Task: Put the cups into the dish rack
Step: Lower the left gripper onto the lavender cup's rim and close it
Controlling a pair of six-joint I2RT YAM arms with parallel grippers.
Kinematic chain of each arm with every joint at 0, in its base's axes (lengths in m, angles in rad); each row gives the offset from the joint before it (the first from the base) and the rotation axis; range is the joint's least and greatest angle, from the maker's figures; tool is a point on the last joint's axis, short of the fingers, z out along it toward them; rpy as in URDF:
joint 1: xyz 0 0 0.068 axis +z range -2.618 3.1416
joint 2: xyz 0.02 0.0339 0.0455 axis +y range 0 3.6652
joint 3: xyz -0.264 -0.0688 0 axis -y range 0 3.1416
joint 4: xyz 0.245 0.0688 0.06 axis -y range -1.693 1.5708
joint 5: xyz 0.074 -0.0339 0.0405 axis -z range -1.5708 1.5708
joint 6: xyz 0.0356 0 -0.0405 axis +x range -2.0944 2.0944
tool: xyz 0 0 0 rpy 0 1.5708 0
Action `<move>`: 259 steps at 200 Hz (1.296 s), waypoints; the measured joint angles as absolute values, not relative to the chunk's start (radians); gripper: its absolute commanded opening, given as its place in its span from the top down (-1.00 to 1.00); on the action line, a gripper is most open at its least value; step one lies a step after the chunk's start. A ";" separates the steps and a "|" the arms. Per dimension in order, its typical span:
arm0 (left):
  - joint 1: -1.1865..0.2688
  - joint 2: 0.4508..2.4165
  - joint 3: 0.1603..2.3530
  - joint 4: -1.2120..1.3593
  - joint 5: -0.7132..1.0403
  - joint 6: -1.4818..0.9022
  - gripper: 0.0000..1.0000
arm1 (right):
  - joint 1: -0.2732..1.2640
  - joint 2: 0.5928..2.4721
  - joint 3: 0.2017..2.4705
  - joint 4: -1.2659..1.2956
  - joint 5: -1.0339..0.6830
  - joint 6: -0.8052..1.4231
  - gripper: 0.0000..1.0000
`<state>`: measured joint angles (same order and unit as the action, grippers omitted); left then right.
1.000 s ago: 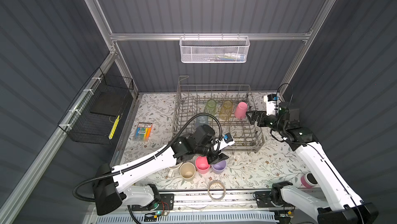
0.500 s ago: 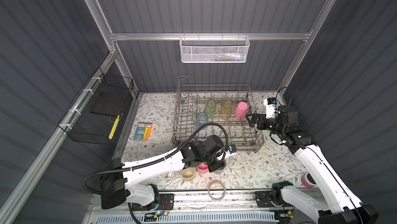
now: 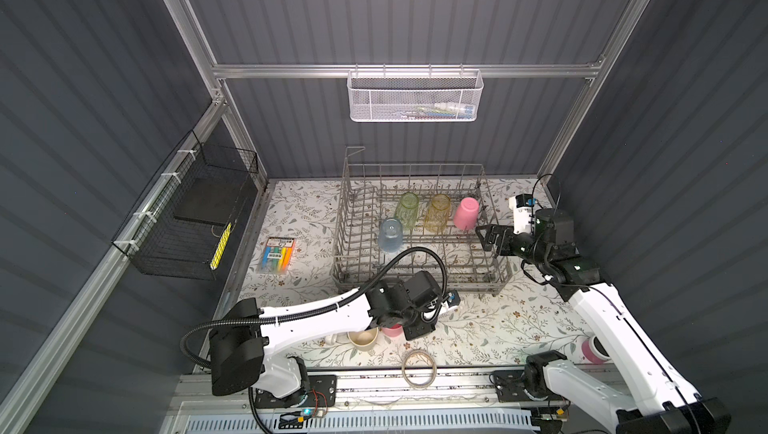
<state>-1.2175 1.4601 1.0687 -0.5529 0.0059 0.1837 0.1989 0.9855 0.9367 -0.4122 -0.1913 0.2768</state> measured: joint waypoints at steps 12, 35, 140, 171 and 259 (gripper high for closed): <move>-1.220 1.464 1.069 -0.553 0.014 0.183 0.04 | 0.199 0.985 0.936 -0.412 -0.191 0.277 -0.98; -1.225 1.468 1.069 -0.554 0.023 0.180 0.04 | 0.199 0.984 0.936 -0.412 -0.190 0.277 -0.98; -1.226 1.448 1.069 -0.562 -0.015 0.180 0.05 | 0.199 0.984 0.935 -0.412 -0.190 0.277 -0.98; -1.226 1.435 1.070 -0.569 -0.023 0.180 0.05 | 0.199 0.984 0.935 -0.411 -0.191 0.278 -0.98; -1.238 1.438 1.071 -0.591 0.011 0.172 0.07 | 0.199 0.990 0.935 -0.411 -0.196 0.281 -0.98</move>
